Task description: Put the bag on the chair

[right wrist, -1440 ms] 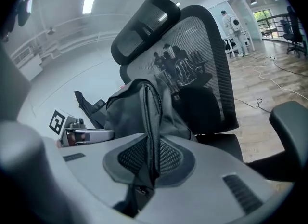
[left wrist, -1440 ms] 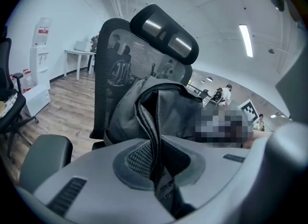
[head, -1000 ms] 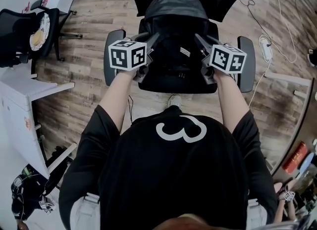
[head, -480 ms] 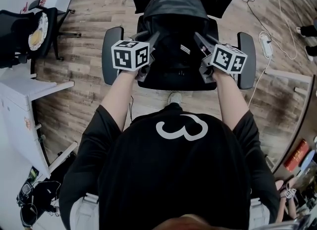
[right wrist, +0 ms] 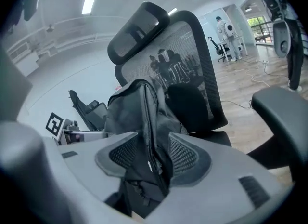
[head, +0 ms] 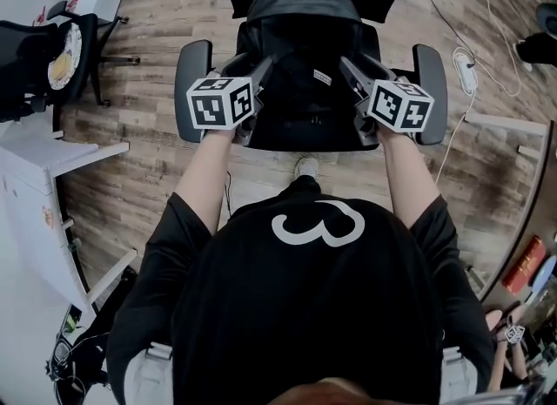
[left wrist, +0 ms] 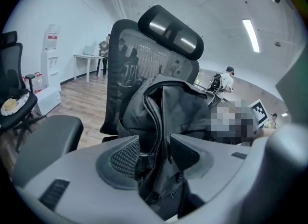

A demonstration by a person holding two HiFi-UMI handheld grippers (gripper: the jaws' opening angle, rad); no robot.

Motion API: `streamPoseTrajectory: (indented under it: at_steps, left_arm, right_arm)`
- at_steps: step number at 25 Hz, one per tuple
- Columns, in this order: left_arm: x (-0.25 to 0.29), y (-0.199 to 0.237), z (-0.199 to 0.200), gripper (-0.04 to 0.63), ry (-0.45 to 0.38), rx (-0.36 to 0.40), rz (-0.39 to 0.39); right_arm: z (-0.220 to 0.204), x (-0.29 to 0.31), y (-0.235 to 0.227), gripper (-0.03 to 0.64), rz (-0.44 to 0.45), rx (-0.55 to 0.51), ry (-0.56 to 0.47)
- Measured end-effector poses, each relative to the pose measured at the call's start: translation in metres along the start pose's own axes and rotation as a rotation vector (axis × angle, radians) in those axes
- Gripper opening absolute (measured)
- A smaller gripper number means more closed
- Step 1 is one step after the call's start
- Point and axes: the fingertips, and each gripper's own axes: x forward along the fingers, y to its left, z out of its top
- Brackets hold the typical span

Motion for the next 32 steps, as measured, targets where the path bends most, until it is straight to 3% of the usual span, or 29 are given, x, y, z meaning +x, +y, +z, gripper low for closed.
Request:
streamPoseTrajectory:
  at_steps: [4, 8, 19, 26, 32]
  left_arm:
    - [-0.023, -0.008, -0.007, 0.196, -0.026, -0.016, 0.007]
    - [-0.05, -0.028, -0.009, 0.196, -0.058, -0.064, -0.02]
    - [-0.139, -0.14, -0.048, 0.191, -0.122, -0.044, -0.192]
    - [-0.205, -0.219, -0.063, 0.138, -0.175, -0.038, -0.314]
    - [-0.254, -0.268, -0.089, 0.056, -0.197, -0.017, -0.369]
  right_arm:
    - [0.001, -0.03, 0.004, 0.193, -0.014, -0.051, -0.032]
    - [0.002, -0.068, 0.024, 0.192, 0.028, -0.059, -0.066]
    - [-0.028, -0.182, 0.108, 0.189, 0.159, -0.109, -0.124]
    - [-0.043, -0.252, 0.145, 0.078, 0.238, -0.071, -0.18]
    - [-0.072, -0.301, 0.185, 0.049, 0.33, -0.057, -0.192]
